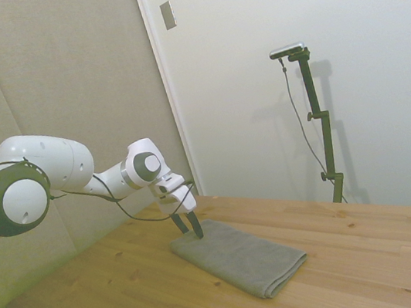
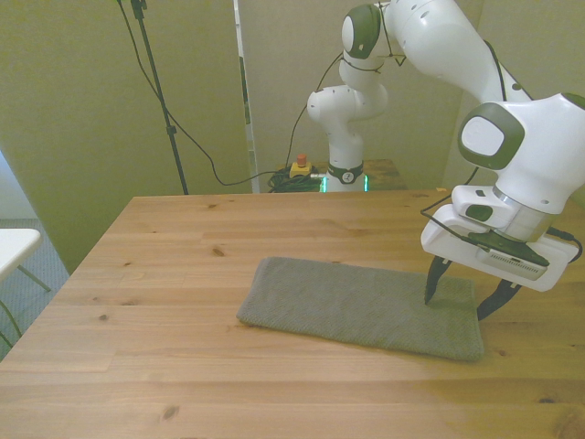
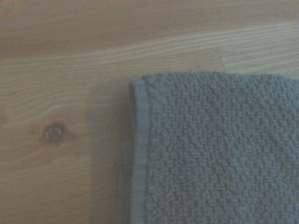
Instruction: Fold the towel
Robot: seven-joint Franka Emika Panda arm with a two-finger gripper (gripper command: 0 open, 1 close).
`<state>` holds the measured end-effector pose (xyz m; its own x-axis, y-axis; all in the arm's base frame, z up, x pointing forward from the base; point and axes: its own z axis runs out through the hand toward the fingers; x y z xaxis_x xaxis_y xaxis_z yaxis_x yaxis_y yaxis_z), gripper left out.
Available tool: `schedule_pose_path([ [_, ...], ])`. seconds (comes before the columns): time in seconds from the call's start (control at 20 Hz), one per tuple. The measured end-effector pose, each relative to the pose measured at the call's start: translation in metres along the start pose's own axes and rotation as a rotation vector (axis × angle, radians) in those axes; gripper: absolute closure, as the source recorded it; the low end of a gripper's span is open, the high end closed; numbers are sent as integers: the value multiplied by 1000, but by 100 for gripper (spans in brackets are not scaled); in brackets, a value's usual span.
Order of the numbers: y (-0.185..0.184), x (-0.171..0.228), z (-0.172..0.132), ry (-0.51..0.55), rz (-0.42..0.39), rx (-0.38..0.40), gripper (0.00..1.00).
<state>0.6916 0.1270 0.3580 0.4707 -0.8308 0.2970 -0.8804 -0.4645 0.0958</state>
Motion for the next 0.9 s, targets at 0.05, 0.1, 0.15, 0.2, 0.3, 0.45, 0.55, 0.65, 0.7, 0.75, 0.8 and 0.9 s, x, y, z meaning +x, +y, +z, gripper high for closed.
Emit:
schedule_pose_path([
  [0.05, 0, 0, 0, 3, -2, -1, 0],
  [0.1, 0, 0, 0, 3, -2, -1, 0],
  [0.15, 0, 0, 0, 4, -2, -1, 0],
  [0.2, 0, 0, 1, 4, -1, -1, 0],
  [0.3, 0, 1, 1, 4, -1, -2, 0],
  [0.45, 0, 1, 1, 5, -1, -2, 0],
  [0.55, 0, 2, 2, 5, 0, -3, 0],
  [0.65, 0, 2, 2, 6, 1, -3, 0],
  [0.7, 0, 3, 2, 6, 1, -2, 0],
  [0.75, 0, 3, 2, 6, 2, -3, 0],
  [0.8, 1, 3, 3, 7, 2, -3, 0],
  [0.9, 0, 4, 3, 7, 3, -4, 0],
])
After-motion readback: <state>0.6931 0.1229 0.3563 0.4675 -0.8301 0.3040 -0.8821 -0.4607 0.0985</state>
